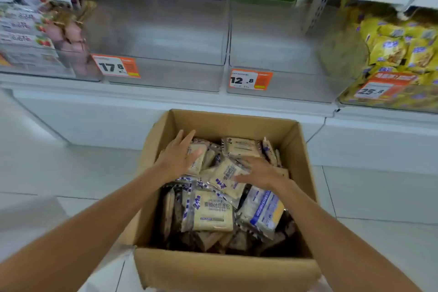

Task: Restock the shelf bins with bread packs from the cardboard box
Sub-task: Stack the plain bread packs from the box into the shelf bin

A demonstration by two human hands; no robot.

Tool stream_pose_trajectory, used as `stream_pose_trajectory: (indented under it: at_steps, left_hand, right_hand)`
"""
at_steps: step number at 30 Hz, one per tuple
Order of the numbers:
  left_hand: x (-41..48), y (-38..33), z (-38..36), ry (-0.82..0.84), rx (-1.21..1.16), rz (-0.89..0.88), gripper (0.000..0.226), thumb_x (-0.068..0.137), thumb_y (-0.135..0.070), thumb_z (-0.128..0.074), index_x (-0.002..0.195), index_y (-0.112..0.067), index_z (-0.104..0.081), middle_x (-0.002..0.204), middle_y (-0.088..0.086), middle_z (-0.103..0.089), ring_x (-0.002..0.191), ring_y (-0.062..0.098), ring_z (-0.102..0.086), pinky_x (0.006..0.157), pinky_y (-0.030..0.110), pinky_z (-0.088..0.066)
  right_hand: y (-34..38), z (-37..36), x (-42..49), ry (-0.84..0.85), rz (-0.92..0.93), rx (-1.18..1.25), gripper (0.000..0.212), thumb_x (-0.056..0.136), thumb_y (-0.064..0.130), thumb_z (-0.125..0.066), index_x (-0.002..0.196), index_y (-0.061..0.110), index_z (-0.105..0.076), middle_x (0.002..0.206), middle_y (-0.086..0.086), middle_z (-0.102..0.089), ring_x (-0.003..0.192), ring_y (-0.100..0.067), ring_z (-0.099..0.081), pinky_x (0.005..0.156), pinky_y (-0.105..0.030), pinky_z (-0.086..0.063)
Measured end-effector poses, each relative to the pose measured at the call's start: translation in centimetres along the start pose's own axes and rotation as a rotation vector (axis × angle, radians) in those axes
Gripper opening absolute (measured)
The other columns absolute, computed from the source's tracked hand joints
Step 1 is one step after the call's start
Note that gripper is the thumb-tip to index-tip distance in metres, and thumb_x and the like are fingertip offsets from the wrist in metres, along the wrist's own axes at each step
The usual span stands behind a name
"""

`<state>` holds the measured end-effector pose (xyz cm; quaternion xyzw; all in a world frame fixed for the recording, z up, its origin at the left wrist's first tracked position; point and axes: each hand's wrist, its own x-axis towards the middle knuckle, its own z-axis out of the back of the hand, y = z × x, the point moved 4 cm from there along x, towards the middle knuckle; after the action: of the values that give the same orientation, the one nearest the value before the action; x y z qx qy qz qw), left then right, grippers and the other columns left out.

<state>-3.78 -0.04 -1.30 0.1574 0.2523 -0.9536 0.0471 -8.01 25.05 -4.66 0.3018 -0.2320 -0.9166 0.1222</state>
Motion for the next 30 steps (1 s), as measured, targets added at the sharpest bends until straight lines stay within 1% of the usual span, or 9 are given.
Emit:
stream_pose_trajectory:
  at_steps: [4, 6, 8, 11, 15, 19, 22, 27, 30]
  left_hand:
    - [-0.7, 1.2, -0.1, -0.094, -0.105, 0.02, 0.058, 0.099, -0.05, -0.043, 0.151, -0.028, -0.032, 0.129, 0.009, -0.056, 0.121, 0.024, -0.051, 0.097, 0.034, -0.043]
    - [-1.7, 0.9, -0.3, -0.088, -0.214, 0.025, 0.05, 0.1, -0.036, -0.05, 0.147, -0.022, -0.041, 0.095, -0.001, -0.063, 0.083, 0.011, -0.059, 0.071, 0.017, -0.043]
    - [-2.3, 1.1, -0.7, -0.065, -0.324, 0.089, 0.052, 0.099, -0.036, -0.052, 0.147, -0.018, -0.041, 0.107, 0.0, -0.065, 0.085, 0.009, -0.055, 0.074, 0.018, -0.04]
    - [-2.9, 1.9, -1.5, -0.021, -0.46, 0.23, 0.055, 0.097, -0.043, -0.053, 0.144, -0.017, -0.043, 0.123, 0.001, -0.057, 0.104, 0.015, -0.055, 0.089, 0.028, -0.042]
    - [-3.7, 2.3, -2.7, 0.064, -0.699, 0.344, 0.044, 0.095, -0.049, -0.055, 0.127, -0.019, -0.055, 0.125, 0.0, -0.06, 0.099, 0.013, -0.064, 0.1, 0.039, -0.049]
    - [-4.5, 2.2, -3.2, 0.101, -0.779, 0.378, 0.054, 0.088, -0.059, -0.058, 0.125, -0.02, -0.057, 0.12, -0.003, -0.06, 0.11, 0.017, -0.059, 0.103, 0.041, -0.048]
    - [-4.7, 1.6, -2.2, 0.087, -0.857, 0.304, 0.089, 0.064, -0.081, -0.064, 0.129, -0.022, -0.056, 0.13, -0.002, -0.061, 0.117, 0.018, -0.059, 0.107, 0.044, -0.044]
    - [-4.0, -1.4, 0.9, 0.213, -1.214, 0.202, 0.062, 0.074, -0.034, -0.078, 0.126, -0.007, -0.059, 0.119, 0.013, -0.07, 0.11, 0.028, -0.067, 0.1, 0.045, -0.05]
    - [-4.1, 0.9, 4.2, 0.066, -1.143, 0.223, 0.06, 0.071, -0.021, -0.082, 0.122, 0.0, -0.059, 0.107, 0.015, -0.073, 0.096, 0.027, -0.072, 0.081, 0.039, -0.058]
  right_hand:
    - [0.8, -1.4, 1.5, 0.116, -0.149, -0.076, 0.102, 0.068, 0.071, -0.069, 0.148, 0.017, -0.033, 0.149, -0.003, -0.04, 0.134, -0.025, -0.041, 0.103, -0.034, -0.038]
    - [1.2, -1.4, 2.1, 0.1, -0.122, -0.22, 0.071, 0.068, 0.066, -0.072, 0.118, 0.018, -0.059, 0.122, -0.001, -0.058, 0.112, -0.023, -0.055, 0.088, -0.032, -0.044]
    - [1.8, -1.0, 1.9, 0.107, -0.079, -0.223, 0.041, 0.074, 0.054, -0.075, 0.08, 0.018, -0.055, 0.085, 0.003, -0.054, 0.08, -0.017, -0.052, 0.067, -0.029, -0.039]
    - [2.5, -1.4, 1.5, 0.199, -0.115, 0.012, 0.043, 0.077, 0.038, -0.08, 0.102, 0.017, -0.052, 0.095, 0.003, -0.053, 0.084, -0.016, -0.05, 0.063, -0.026, -0.038]
    - [3.6, -3.5, 0.5, 0.289, -0.137, 0.02, 0.087, 0.073, 0.042, -0.082, 0.143, 0.014, -0.04, 0.14, -0.003, -0.047, 0.125, -0.023, -0.048, 0.098, -0.034, -0.044]
    - [4.5, -3.0, -0.9, 0.191, -0.063, 0.289, 0.046, 0.077, 0.029, -0.08, 0.115, 0.021, -0.054, 0.111, 0.003, -0.058, 0.098, -0.014, -0.057, 0.08, -0.029, -0.047]
    - [5.1, -0.3, -1.7, 0.043, -0.066, 0.768, 0.057, 0.077, 0.015, -0.078, 0.127, 0.014, -0.051, 0.111, 0.001, -0.066, 0.099, -0.016, -0.065, 0.083, -0.031, -0.054]
    - [9.3, 2.1, -3.1, 0.2, 0.081, 1.03, 0.046, 0.091, 0.028, -0.06, 0.133, 0.014, -0.049, 0.121, -0.007, -0.066, 0.111, -0.019, -0.064, 0.094, -0.035, -0.052]
    - [8.4, 1.2, -4.0, 0.122, 0.113, 0.626, 0.043, 0.099, 0.036, -0.047, 0.138, 0.018, -0.047, 0.131, 0.005, -0.055, 0.122, -0.015, -0.052, 0.109, -0.033, -0.037]
